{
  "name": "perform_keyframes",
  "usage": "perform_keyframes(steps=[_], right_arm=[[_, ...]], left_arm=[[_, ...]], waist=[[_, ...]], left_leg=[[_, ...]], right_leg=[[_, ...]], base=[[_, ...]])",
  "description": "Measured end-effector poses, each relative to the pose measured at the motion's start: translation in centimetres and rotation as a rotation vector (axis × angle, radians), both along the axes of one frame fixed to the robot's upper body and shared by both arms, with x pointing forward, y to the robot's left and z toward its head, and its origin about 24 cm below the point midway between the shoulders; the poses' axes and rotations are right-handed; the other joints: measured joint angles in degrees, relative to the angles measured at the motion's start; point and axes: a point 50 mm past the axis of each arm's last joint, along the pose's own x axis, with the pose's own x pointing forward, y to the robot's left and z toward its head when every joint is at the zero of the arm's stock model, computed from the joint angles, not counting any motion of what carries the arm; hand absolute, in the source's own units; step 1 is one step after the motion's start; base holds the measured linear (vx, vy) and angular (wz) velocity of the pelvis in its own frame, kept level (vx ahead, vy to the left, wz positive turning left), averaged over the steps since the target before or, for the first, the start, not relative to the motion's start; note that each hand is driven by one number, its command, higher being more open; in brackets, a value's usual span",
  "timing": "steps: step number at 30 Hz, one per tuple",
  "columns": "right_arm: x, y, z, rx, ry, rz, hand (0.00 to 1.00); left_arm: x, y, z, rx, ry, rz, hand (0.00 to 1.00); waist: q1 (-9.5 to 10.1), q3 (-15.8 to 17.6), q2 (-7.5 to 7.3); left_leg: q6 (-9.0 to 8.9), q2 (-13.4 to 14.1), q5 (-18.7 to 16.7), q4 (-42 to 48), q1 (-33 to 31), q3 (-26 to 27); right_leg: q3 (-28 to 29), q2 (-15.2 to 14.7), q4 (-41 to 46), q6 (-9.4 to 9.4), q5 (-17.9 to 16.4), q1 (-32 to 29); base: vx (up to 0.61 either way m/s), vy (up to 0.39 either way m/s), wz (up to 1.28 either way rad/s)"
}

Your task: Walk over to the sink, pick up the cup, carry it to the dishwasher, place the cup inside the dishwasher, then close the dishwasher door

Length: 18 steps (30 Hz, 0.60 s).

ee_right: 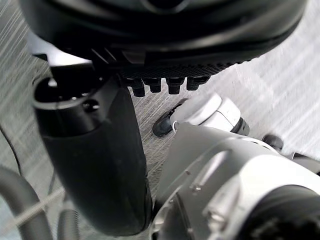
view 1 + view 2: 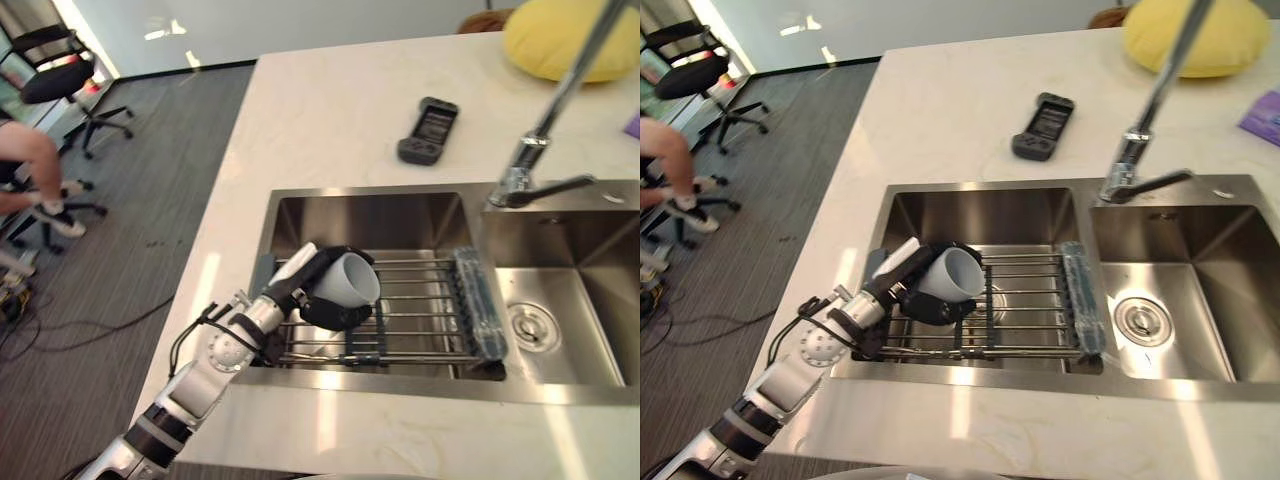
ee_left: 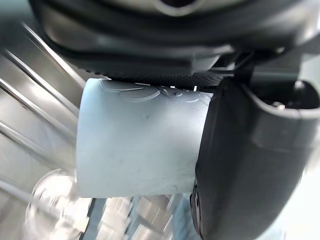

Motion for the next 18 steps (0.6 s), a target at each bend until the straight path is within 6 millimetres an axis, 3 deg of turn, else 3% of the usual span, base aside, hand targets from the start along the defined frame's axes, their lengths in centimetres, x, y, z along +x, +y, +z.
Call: perform_keyframes(steps=[5,6,7,9,11,14,16,17,18], right_arm=[[-0.2,0.3,-0.1,0.028,-0.054,-0.096,1.00],[-0.6,0.7,-0.2,0.046,-0.058,-0.138,1.00],[-0.8,0.9,-0.3,0.050,-0.055,-0.148,1.00],[-1.7,1.7,-0.5,0.075,-0.045,-0.179,1.00],[-3.7,3.2,-0.8,0.114,-0.018,-0.207,1.00],[-6.6,4.9,-0.9,0.137,0.016,-0.254,1.00],[-7.8,5.5,-0.8,0.139,0.024,-0.275,1.00],[-8.2,6.2,-0.8,0.148,0.026,-0.280,1.00],[-8.4,6.7,-0.8,0.157,0.032,-0.273,1.00]], left_arm=[[-1.0,3.7,3.6,-0.244,-0.066,0.022,0.00],[-1.3,4.7,4.1,-0.312,-0.074,0.029,0.00],[-1.3,5.0,4.2,-0.339,-0.074,0.032,0.00],[-1.6,5.8,4.3,-0.418,-0.080,0.044,0.00],[-1.9,6.3,4.2,-0.511,-0.103,0.064,0.00],[-1.8,6.9,3.9,-0.557,-0.120,0.112,0.00],[-1.8,7.4,3.7,-0.565,-0.121,0.145,0.00],[-1.8,7.8,3.8,-0.572,-0.133,0.165,0.00],[-1.9,8.0,4.0,-0.577,-0.142,0.173,0.00]], waist=[[4.41,-0.74,-1.92],[4.89,-1.43,-3.04],[4.97,-1.77,-3.50],[5.11,-2.83,-4.80],[5.51,-3.91,-6.50],[5.71,-4.41,-7.25],[5.82,-4.51,-7.43],[5.79,-4.89,-8.03],[5.78,-5.14,-8.46]], left_leg=[[1.16,-2.32,0.36,0.09,0.08,-2.24],[1.76,-3.08,0.36,0.01,-0.54,-3.28],[1.87,-3.31,0.17,-0.13,-0.80,-3.79],[2.35,-3.66,0.03,-0.10,-1.70,-6.05],[2.13,-3.69,0.39,0.27,-2.88,-9.84],[1.52,-4.14,1.40,2.50,-5.03,-16.10],[1.30,-4.97,1.75,3.59,-6.22,-19.14],[0.92,-5.80,2.03,4.41,-7.56,-20.90],[0.69,-6.53,2.18,5.03,-8.56,-21.69]], right_leg=[[-1.33,-3.23,6.23,-0.11,-2.64,-1.19],[-1.33,-4.02,7.23,-0.78,-3.51,-1.33],[-1.19,-4.27,7.74,-1.01,-3.86,-1.48],[0.20,-4.47,9.76,-3.29,-5.29,-1.99],[3.33,-4.31,14.06,-4.89,-7.28,-2.93],[9.39,-3.77,21.79,-6.05,-9.39,-5.02],[11.97,-3.80,26.09,-5.97,-11.19,-6.48],[14.16,-3.09,26.27,-4.92,-14.58,-6.60],[14.71,-2.43,25.68,-5.17,-15.93,-6.45]], base=[[-0.03,0.070,0.30],[-0.05,0.053,0.27],[-0.06,0.048,0.42],[-0.02,0.018,0.60],[0.01,-0.028,0.89],[0.06,-0.086,1.05],[0.05,-0.129,0.94],[-0.02,-0.146,0.87],[-0.07,-0.179,0.76]])
